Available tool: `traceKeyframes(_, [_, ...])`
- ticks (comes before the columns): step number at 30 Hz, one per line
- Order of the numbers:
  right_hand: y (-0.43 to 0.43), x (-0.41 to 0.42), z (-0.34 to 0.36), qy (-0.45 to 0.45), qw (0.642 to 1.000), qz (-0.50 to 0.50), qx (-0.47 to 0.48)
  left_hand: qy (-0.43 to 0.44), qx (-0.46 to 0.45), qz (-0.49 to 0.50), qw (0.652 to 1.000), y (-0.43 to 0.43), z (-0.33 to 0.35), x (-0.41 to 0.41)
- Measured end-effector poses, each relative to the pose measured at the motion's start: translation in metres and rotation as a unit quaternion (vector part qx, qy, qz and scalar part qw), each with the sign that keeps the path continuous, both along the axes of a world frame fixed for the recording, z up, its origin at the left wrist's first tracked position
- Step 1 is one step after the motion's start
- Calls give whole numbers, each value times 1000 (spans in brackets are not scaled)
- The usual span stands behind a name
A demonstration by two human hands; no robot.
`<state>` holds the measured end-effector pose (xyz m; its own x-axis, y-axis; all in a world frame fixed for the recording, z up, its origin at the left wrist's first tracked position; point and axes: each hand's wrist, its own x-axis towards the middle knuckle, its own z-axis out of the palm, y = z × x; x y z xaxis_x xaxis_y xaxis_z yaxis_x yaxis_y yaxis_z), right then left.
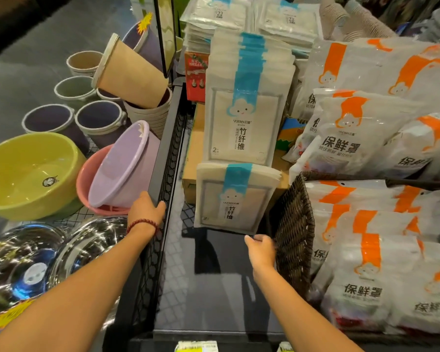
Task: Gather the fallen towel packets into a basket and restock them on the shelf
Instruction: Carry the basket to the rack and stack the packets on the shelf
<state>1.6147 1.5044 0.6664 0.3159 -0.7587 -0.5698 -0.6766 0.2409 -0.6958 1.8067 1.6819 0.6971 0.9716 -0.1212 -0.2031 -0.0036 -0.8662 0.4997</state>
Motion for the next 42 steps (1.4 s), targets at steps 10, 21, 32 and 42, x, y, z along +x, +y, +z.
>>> traceKeyframes(10, [52, -90, 70, -100, 934, 333, 80, 86, -198, 85, 973, 91, 45, -143])
traceKeyframes(21, [160, -216, 66, -17, 754, 635, 170, 123, -292, 520, 793, 220, 18, -484])
traceKeyframes(32, [342, -329, -17, 149, 580, 795, 95, 142, -274, 691, 654, 327, -52, -734])
traceKeyframes(42, [491, -361, -193, 234, 500, 834, -15, 195, -243, 732, 606, 445, -209, -773])
